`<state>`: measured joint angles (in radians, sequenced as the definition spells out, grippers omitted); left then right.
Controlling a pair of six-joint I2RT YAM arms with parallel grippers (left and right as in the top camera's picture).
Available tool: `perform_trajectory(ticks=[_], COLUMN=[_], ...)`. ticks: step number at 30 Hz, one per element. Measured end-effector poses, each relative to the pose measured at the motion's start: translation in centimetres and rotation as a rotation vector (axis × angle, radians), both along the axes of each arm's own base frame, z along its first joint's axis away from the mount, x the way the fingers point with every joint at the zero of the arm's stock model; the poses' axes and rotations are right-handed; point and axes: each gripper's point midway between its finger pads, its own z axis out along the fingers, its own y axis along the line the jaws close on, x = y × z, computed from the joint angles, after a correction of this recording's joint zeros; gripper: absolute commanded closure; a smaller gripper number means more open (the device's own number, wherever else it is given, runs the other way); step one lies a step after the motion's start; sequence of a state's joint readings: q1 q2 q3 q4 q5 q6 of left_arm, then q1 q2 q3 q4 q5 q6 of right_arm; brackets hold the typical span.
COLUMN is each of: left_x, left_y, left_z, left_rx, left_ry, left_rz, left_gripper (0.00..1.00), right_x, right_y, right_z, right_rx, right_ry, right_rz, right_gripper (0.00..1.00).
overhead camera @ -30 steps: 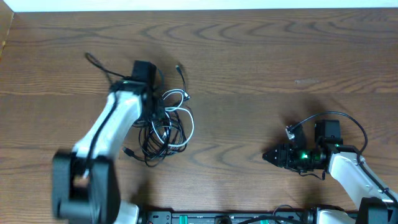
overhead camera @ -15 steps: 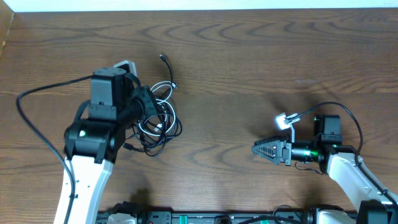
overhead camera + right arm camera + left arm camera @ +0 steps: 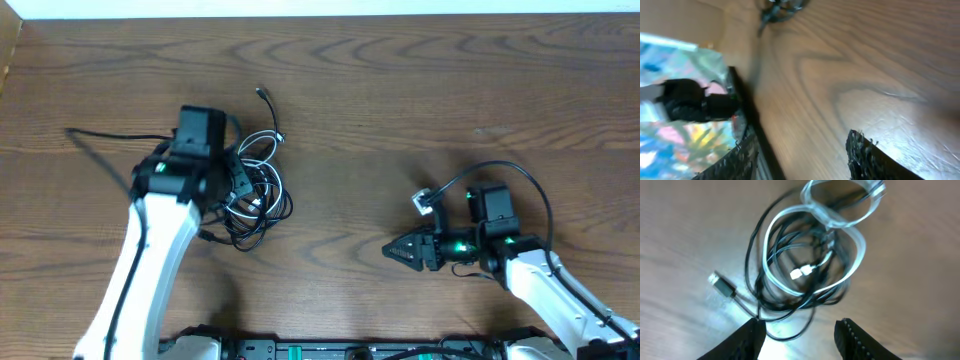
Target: Untangle cables
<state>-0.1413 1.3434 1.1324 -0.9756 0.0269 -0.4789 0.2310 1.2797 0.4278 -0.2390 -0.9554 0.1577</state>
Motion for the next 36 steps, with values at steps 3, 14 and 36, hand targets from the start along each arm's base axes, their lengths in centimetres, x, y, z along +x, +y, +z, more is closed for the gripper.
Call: perform_trajectory(ticks=[3, 14, 36], left_x=[0.0, 2.9, 0.7], left_y=[0.2, 1.5, -7.4], left_z=[-2.6, -10.1, -14.3], left_rx=[0.025, 0.143, -0.380], left_ry=[0.100, 0.226, 0.455], left_rz=[0.003, 0.015, -0.146], left_gripper=[0.50, 0.50, 0.92], right_x=[-0.3, -2.0, -3.7], right_y=[0.2, 0.9, 0.9], right_z=[-1.0, -3.4, -4.5], right_rx=[-0.066, -0.238, -0.310], right_ry=[0.025, 0.052, 0.152], right_rz=[-0.014, 0.000, -0.022], right_gripper=[0.46, 0.44, 0.48])
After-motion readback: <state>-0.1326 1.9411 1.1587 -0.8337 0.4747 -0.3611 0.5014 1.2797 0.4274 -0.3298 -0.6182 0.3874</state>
